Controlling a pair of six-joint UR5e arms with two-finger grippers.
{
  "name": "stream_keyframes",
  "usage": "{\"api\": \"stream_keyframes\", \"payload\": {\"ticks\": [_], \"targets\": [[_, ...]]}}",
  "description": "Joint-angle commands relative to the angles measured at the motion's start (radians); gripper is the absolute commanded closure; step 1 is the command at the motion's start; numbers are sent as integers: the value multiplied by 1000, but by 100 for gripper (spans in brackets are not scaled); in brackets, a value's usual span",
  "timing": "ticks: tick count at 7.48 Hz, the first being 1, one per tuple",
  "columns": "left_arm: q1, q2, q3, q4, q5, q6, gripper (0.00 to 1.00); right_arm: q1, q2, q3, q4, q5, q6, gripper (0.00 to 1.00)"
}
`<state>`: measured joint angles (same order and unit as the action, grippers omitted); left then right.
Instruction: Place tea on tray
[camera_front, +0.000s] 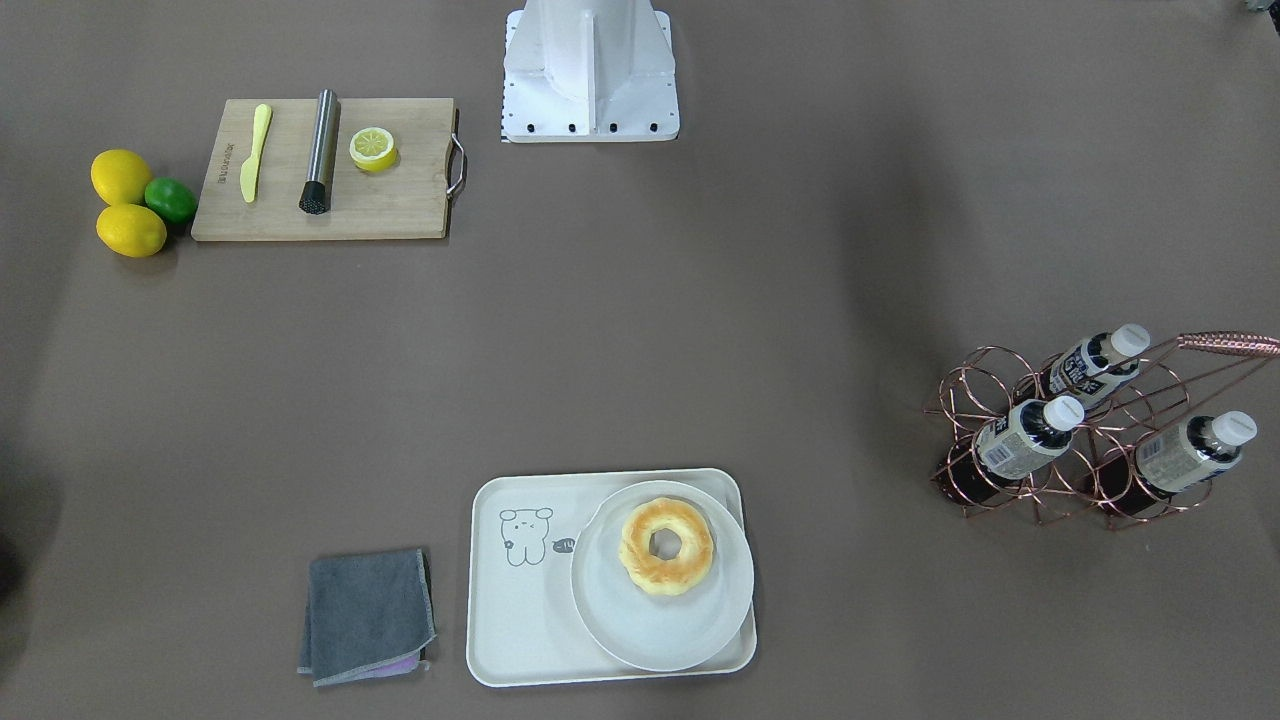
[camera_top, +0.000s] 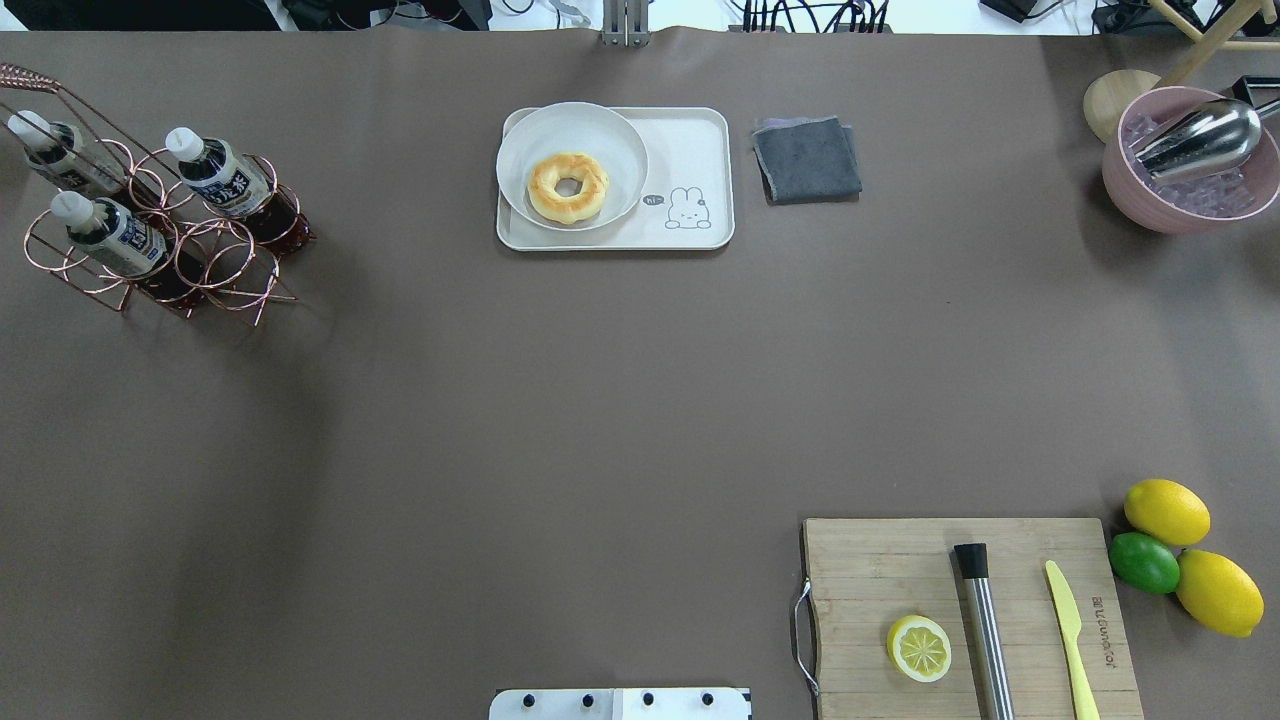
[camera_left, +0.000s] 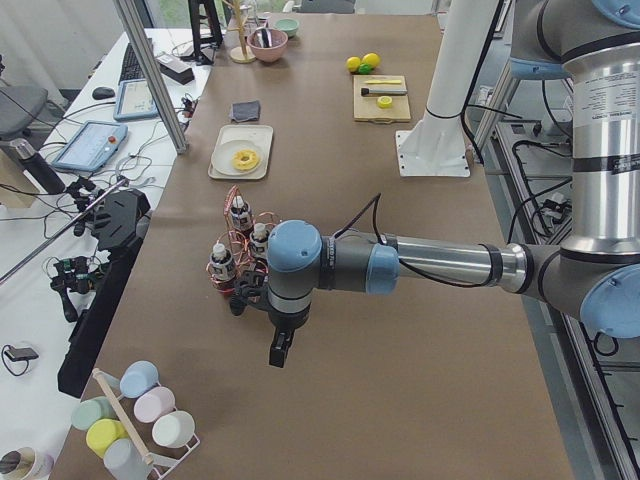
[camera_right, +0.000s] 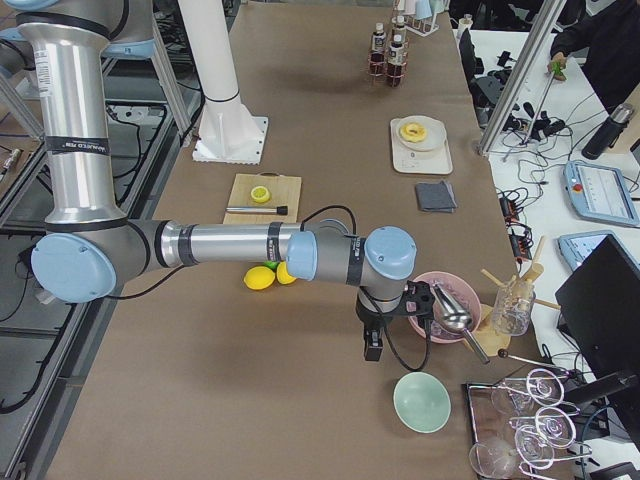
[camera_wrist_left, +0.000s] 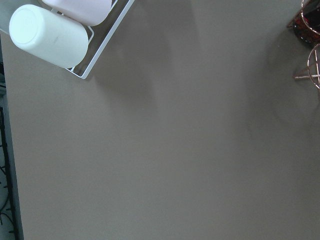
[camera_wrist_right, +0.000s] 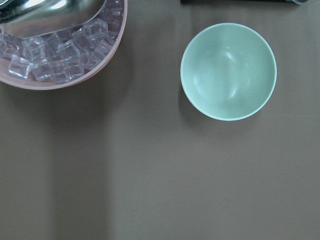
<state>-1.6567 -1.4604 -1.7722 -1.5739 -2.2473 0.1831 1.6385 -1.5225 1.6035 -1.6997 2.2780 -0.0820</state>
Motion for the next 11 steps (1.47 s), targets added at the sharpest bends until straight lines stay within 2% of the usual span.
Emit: {"api": "stream_keyframes", "payload": {"ticks": [1,11], "targets": [[0,-2,-1,0,0,-1,3,1,-1,1,0,0,-2,0],[57,-2,-1,2,2,-1,3,3,2,0,0,0,-4,0]]}}
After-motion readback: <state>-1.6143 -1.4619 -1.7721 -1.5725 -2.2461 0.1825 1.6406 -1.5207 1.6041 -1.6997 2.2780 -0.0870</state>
